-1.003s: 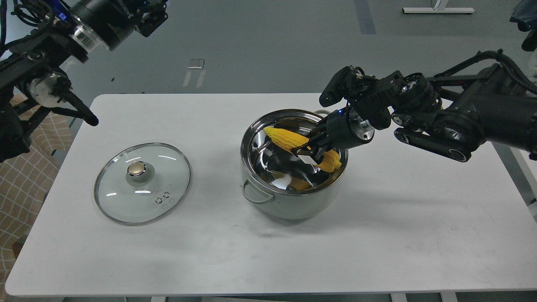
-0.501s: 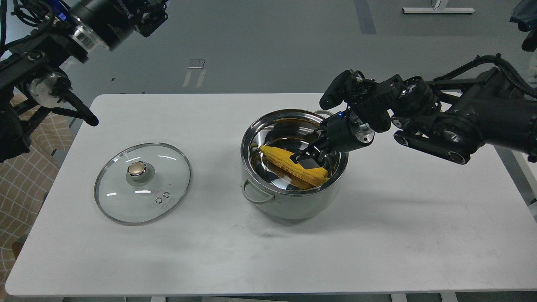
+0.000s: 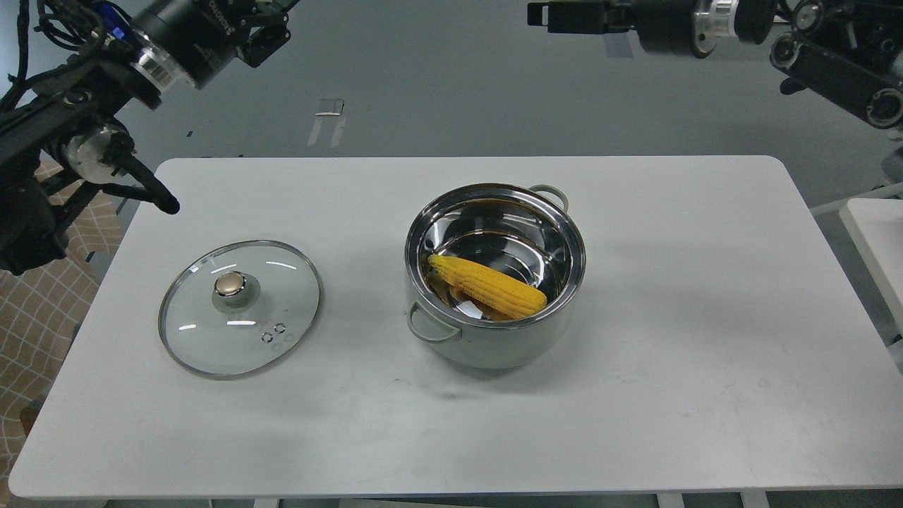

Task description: Open pot and put corn in

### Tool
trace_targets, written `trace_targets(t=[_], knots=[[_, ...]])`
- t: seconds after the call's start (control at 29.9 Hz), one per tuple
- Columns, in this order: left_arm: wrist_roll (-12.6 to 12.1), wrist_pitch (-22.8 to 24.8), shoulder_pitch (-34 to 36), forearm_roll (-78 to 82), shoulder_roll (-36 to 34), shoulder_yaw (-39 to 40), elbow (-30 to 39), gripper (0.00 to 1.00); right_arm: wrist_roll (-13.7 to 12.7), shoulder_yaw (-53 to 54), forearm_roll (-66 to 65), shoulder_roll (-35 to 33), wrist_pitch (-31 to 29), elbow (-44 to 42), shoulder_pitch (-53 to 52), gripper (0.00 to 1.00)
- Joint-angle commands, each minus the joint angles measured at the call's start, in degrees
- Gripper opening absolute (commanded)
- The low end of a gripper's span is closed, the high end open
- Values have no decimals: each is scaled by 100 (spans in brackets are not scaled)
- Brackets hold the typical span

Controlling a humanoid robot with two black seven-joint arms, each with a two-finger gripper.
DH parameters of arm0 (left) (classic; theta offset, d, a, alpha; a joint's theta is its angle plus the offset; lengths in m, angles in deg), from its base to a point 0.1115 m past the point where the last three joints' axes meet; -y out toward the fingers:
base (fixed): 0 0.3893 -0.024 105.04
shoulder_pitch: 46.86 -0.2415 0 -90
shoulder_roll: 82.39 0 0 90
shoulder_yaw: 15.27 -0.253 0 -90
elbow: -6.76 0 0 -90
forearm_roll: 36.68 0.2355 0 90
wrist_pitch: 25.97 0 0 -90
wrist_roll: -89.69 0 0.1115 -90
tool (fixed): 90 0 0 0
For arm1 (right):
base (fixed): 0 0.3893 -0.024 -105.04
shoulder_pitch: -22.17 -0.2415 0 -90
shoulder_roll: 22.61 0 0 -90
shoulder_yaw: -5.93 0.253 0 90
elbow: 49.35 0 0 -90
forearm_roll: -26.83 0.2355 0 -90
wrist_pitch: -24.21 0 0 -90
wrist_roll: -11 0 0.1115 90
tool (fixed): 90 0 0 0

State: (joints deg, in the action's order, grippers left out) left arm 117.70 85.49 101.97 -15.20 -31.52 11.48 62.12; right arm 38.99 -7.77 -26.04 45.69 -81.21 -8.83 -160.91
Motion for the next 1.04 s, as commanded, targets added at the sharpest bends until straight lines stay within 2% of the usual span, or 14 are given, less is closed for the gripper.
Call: trace_targets(t=[0.0,0.17,0.23,0.3,0.5,0.67,1.0], knots=[[0,-27,-81,-4,177,-12,-252,98,0,988,723,-176,38,-96,877,100],[0,104,-161,-4,484,-3,-754,98,0,2580,857,-159,162,-105,2100,100],[0,507,-222,-30,686,6,-1060,98,0,3396,1180,-142,127,-140,2723,100],[0,655,-319,-82,888,58,-1315,98,0,3697,1706,-19,74,-314,3040,100],[0,655,-723,-214,1302,795,-1922,98,0,3996,2886,560,-268,-965,3436,100],[0,655,-838,-214,1644,920,-2327,98,0,4594,3011,860,-401,-1186,3727,100],[0,655,-873,-214,1759,920,-2363,98,0,4665,3019,896,-383,-1151,3798,100]])
